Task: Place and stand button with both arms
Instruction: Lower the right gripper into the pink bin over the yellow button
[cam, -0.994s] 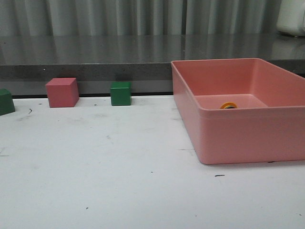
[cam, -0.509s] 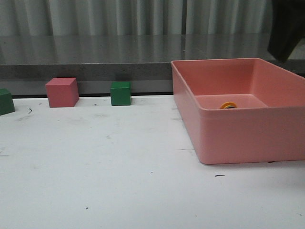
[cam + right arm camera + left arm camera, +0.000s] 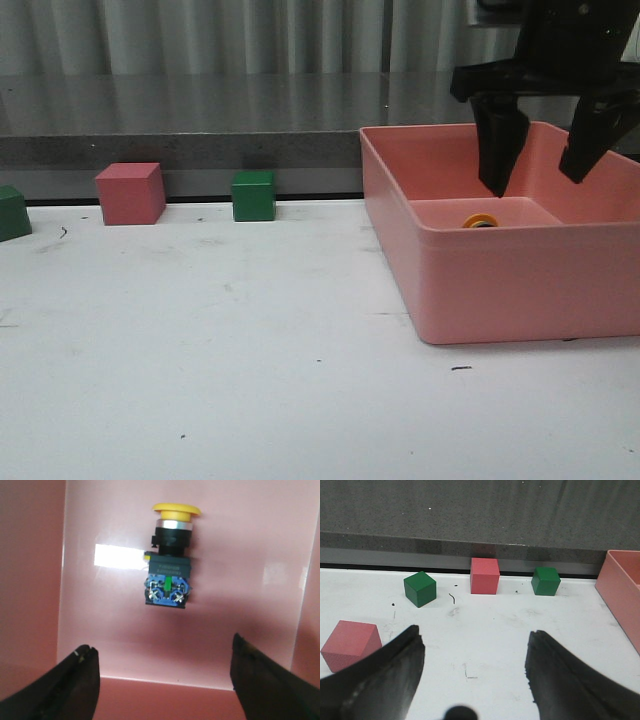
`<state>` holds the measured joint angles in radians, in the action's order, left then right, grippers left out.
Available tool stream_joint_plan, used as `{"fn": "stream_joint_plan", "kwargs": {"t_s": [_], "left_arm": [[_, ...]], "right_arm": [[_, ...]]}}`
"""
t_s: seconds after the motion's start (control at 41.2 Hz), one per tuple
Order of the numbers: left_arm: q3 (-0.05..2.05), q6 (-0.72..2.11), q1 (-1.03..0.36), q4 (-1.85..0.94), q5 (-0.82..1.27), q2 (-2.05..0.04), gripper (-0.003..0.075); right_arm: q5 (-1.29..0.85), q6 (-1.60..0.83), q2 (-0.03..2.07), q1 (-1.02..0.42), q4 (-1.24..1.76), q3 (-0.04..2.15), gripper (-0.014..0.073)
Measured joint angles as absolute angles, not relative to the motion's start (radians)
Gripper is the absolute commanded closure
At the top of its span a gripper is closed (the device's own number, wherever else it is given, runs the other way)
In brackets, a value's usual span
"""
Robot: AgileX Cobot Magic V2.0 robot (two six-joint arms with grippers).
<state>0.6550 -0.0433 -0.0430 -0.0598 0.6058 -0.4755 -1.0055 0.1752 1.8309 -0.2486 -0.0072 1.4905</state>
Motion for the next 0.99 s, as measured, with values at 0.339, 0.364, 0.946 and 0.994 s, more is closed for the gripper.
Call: {"fn": "stream_joint_plan", "kwargs": {"t_s": [0.339, 0.364, 0.946, 0.994], "left_arm": [[0.655, -0.043, -0.043, -0.060, 0.606, -0.476, 0.0283], [0.655, -0.043, -0.043, -0.060, 0.606, -0.476, 0.0283], [0.655, -0.043, -0.043, -0.060, 0.606, -0.476, 0.0283], [0.655, -0.043, -0.043, -0.060, 0.606, -0.476, 0.0283]], "right_arm": [[-0.952, 0.240, 1.996, -0.249, -0.016, 1.593, 0.0032], [-0.952, 0.242, 2.007, -0.249, -0.016, 1.600, 0.0032], [-0.934, 0.255, 2.138, -0.229, -0.024, 1.648, 0.0187], [-0.937, 0.255, 2.138, -0.229, -0.024, 1.648, 0.0247]]}}
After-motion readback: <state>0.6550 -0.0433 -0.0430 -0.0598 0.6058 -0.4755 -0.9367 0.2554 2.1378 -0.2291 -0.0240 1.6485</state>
